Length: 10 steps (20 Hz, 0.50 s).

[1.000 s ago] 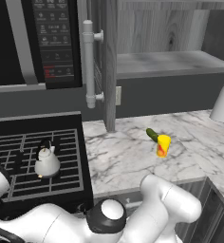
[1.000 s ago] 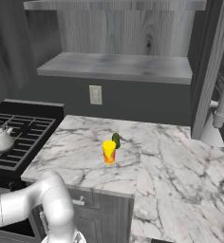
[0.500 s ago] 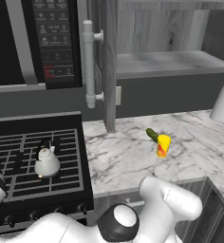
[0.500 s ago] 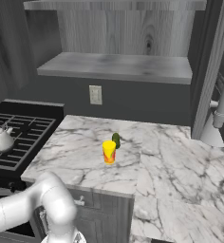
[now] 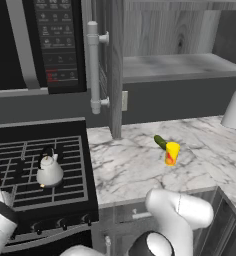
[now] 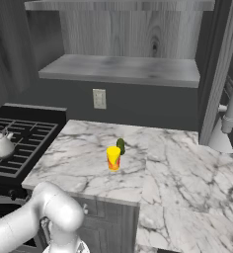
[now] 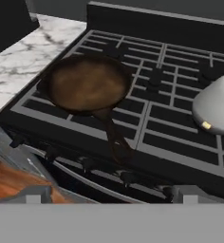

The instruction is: Pick the pan from the cabinet and place it on the stove. Then turn on the stove burner for the pan.

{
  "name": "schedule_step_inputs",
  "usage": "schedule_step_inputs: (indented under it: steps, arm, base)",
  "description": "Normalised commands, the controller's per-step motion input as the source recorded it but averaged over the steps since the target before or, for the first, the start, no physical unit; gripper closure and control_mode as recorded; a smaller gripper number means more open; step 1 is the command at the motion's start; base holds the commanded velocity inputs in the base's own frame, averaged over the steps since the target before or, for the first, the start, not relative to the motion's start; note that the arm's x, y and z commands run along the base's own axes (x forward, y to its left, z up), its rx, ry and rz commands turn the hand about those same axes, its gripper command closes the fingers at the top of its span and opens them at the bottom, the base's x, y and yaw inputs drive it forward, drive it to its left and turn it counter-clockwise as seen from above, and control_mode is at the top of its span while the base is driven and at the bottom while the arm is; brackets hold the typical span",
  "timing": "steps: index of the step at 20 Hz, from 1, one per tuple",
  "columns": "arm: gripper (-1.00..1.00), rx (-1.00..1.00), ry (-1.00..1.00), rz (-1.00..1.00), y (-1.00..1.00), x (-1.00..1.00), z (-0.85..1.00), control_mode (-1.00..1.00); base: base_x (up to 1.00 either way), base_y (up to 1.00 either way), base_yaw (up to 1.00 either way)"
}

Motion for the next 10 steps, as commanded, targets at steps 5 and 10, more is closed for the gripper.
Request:
schedule_step_inputs:
  steps: [5,10]
  arm:
    - [-1.0,0.06,-0.11,0.0,-0.53,-0.45,0.1,-1.0]
    - [-1.0,0.09,-0.13,0.0,-0.24,-0.49,0.0,-1.0]
  base:
    - [0.0,0.0,0.0]
    - [0.0,0.0,0.0]
